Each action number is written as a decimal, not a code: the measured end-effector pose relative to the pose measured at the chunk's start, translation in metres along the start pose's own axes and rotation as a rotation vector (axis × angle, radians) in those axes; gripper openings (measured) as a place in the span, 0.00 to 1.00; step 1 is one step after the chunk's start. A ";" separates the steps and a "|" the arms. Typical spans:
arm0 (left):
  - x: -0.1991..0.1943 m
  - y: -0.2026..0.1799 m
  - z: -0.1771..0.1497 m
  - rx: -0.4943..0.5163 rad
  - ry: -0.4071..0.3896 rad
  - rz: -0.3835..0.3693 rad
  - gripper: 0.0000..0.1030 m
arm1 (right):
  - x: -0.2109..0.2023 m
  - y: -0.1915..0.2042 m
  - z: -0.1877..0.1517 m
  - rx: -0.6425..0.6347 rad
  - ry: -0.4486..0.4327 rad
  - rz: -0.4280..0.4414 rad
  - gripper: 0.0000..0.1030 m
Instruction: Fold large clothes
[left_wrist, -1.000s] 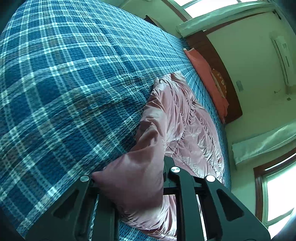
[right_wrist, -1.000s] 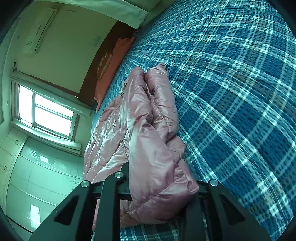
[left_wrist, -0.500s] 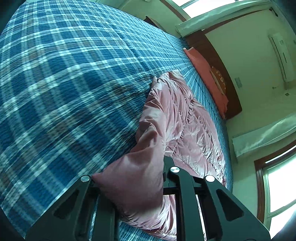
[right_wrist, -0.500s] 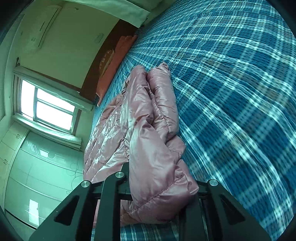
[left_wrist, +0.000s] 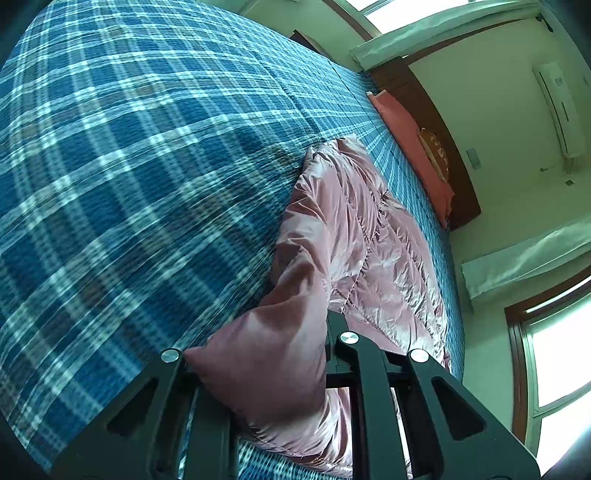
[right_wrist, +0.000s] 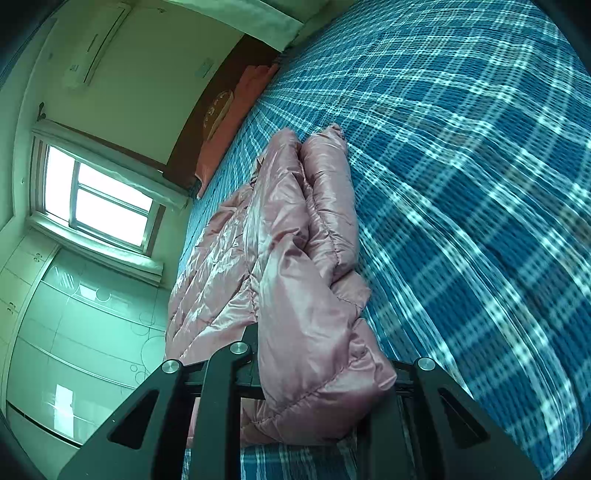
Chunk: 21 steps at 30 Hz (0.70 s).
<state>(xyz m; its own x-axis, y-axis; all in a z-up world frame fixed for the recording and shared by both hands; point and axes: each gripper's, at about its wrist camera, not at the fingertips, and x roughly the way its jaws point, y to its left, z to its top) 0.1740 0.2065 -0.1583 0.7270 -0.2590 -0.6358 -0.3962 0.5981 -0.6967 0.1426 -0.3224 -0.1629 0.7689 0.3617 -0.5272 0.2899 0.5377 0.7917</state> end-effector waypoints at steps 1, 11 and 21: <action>-0.001 0.001 0.000 0.000 0.000 -0.001 0.14 | -0.001 0.001 0.001 0.000 0.000 -0.001 0.18; -0.010 0.011 -0.002 -0.013 0.009 -0.019 0.14 | 0.004 0.003 0.006 0.011 0.013 0.002 0.18; -0.013 0.026 0.002 -0.008 0.024 -0.047 0.17 | 0.013 -0.003 0.017 0.007 0.026 0.012 0.22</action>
<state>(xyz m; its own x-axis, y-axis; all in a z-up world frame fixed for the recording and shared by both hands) 0.1553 0.2272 -0.1670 0.7314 -0.3051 -0.6099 -0.3662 0.5787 -0.7287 0.1621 -0.3323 -0.1668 0.7569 0.3879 -0.5259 0.2855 0.5277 0.8000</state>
